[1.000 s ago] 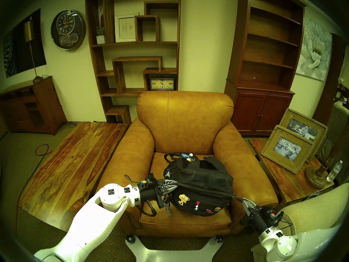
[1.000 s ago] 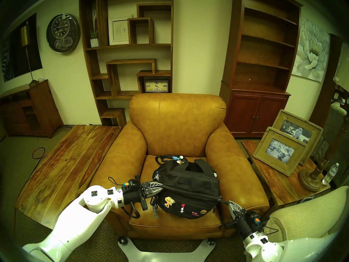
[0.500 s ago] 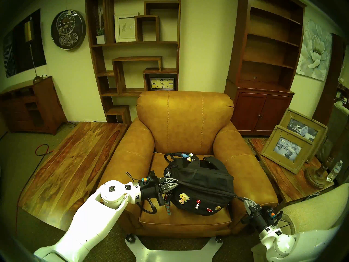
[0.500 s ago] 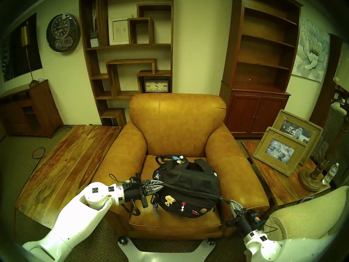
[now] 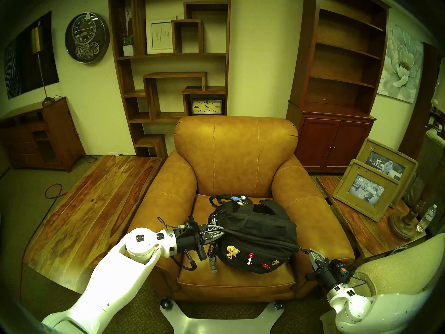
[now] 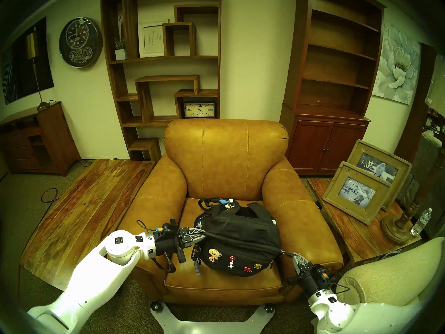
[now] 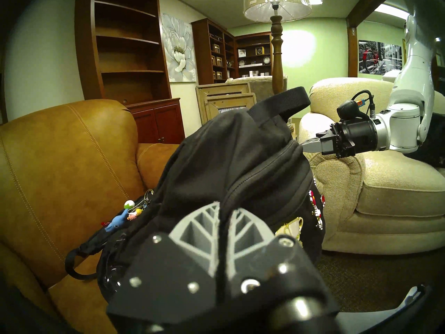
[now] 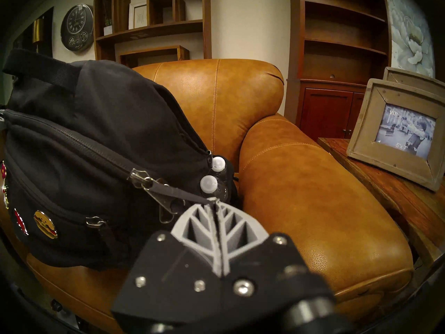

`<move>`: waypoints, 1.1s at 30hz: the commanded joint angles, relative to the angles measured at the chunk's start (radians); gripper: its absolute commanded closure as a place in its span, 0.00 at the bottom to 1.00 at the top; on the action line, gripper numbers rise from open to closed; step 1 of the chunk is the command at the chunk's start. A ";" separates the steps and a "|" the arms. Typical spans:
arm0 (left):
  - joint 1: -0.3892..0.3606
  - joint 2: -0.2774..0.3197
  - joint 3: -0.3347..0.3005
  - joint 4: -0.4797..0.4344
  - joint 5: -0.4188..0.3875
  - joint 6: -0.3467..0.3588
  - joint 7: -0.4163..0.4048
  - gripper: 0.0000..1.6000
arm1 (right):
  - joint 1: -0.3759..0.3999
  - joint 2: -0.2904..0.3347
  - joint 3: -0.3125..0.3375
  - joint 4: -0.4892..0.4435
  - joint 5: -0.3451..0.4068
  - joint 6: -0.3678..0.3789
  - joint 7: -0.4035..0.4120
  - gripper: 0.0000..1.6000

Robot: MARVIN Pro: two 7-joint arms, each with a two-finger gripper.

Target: Close a bag with a zipper

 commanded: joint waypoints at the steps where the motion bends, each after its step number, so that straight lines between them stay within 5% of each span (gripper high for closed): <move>1: -0.040 0.029 -0.075 0.003 -0.019 -0.002 0.029 1.00 | -0.008 -0.011 0.011 0.112 0.060 -0.020 -0.007 1.00; 13: -0.040 0.022 -0.077 -0.003 -0.013 0.001 0.036 1.00 | 0.027 -0.120 0.044 0.214 0.061 -0.076 0.034 1.00; 33: -0.040 0.019 -0.077 -0.007 -0.007 0.006 0.044 1.00 | 0.079 -0.270 0.044 0.404 0.087 -0.053 0.094 1.00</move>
